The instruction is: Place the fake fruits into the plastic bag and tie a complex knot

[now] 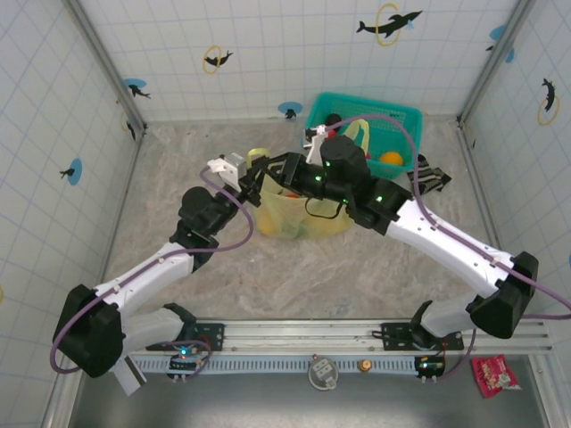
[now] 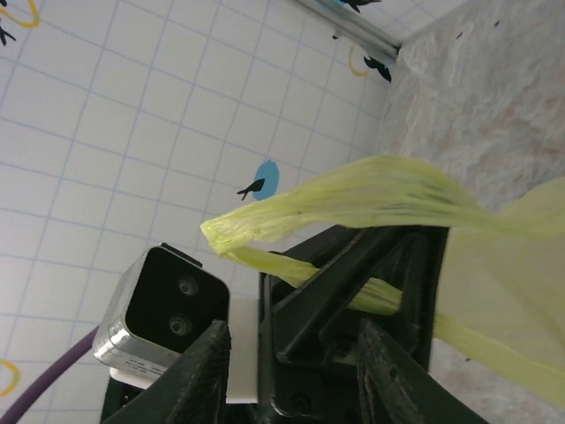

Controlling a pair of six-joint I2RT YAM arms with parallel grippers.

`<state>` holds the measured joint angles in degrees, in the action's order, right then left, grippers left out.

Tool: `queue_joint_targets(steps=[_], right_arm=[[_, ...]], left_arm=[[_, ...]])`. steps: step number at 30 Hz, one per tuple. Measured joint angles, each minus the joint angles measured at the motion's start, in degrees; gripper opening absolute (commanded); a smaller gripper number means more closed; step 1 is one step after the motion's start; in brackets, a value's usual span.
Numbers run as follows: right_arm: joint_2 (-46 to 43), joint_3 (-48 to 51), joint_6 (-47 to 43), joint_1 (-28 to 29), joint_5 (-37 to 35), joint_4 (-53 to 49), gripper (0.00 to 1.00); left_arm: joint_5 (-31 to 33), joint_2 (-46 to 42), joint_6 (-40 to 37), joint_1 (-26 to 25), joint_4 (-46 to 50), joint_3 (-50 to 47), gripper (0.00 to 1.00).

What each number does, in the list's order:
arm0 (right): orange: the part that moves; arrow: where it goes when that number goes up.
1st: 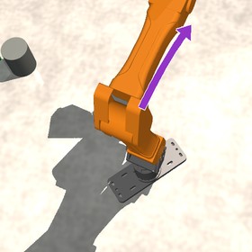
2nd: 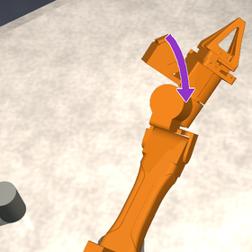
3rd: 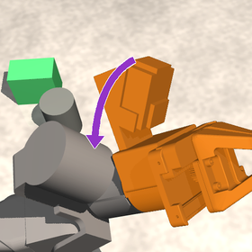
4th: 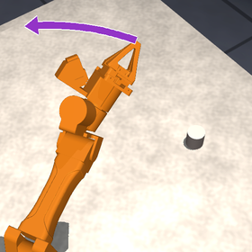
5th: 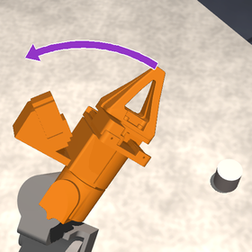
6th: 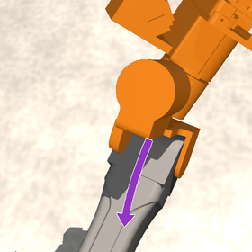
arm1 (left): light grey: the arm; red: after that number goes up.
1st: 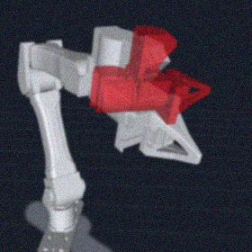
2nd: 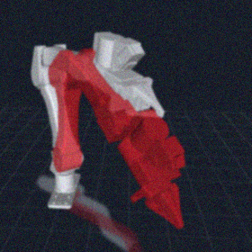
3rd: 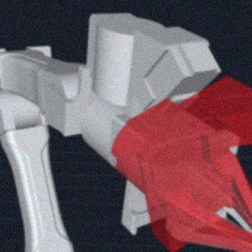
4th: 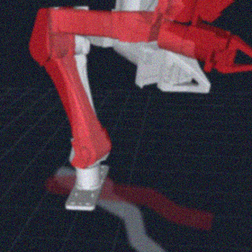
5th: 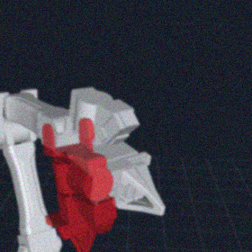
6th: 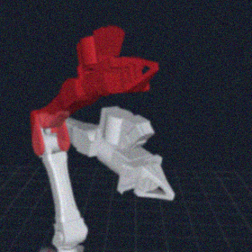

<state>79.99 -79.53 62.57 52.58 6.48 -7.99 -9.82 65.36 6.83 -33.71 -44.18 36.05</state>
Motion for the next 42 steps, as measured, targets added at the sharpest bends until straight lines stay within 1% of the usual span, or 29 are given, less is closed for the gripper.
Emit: queue_joint_targets(steps=[6, 9, 17, 22, 30, 33, 38, 39, 40, 41, 42], right_arm=[[0.1, 0.2, 7.0, 0.7, -0.3, 7.9, 0.44], [0.1, 0.8, 9.1, 0.7, -0.5, 11.2, 0.44], [1.4, 0.9, 12.4, 0.7, -1.4, 14.3, 0.44], [1.6, 2.9, 14.2, 0.7, -2.2, 15.6, 0.45], [2.8, 3.8, 15.9, 0.2, -2.3, 17.6, 0.44], [3.8, 3.8, 16.4, -0.3, -2.2, 19.2, 0.4], [5.5, 3.8, 17.3, -0.9, -1.9, 20.2, 0.24], [5.6, 3.8, 17.4, -1.0, -1.9, 20.3, 0.2], [5.6, 3.8, 17.4, -1.1, -1.8, 20.5, 0.16], [5.6, 3.8, 17.4, -1.2, -1.7, 20.6, 0.14], [5.6, 3.8, 17.2, -1.3, -1.5, 20.8, 0.1]], left_arm=[[0.0, 0.0, -0.9, -0.4, 0.0, 0.0, 0.12], [0.1, 0.0, -0.9, -0.8, 0.0, 0.0, 0.12], [0.3, 0.0, -1.0, -0.9, 0.0, 0.0, 0.12], [0.5, 0.0, -1.1, -0.9, 0.0, 0.0, 0.12], [0.5, 0.0, -2.1, -1.1, 0.0, 0.0, 0.12], [0.4, 0.0, -2.2, -1.1, 0.0, 0.0, 0.12], [0.5, 0.0, -2.3, -1.1, 0.0, 0.0, 0.12], [0.4, 0.0, -2.4, -1.1, 0.0, 0.0, 0.14], [0.4, 0.0, -2.5, -1.1, 0.1, 0.0, 0.19], [0.4, 0.0, -2.6, -1.1, 0.2, 0.0, 0.24], [0.4, 0.0, -2.7, -1.1, 0.4, 0.0, 0.33]])
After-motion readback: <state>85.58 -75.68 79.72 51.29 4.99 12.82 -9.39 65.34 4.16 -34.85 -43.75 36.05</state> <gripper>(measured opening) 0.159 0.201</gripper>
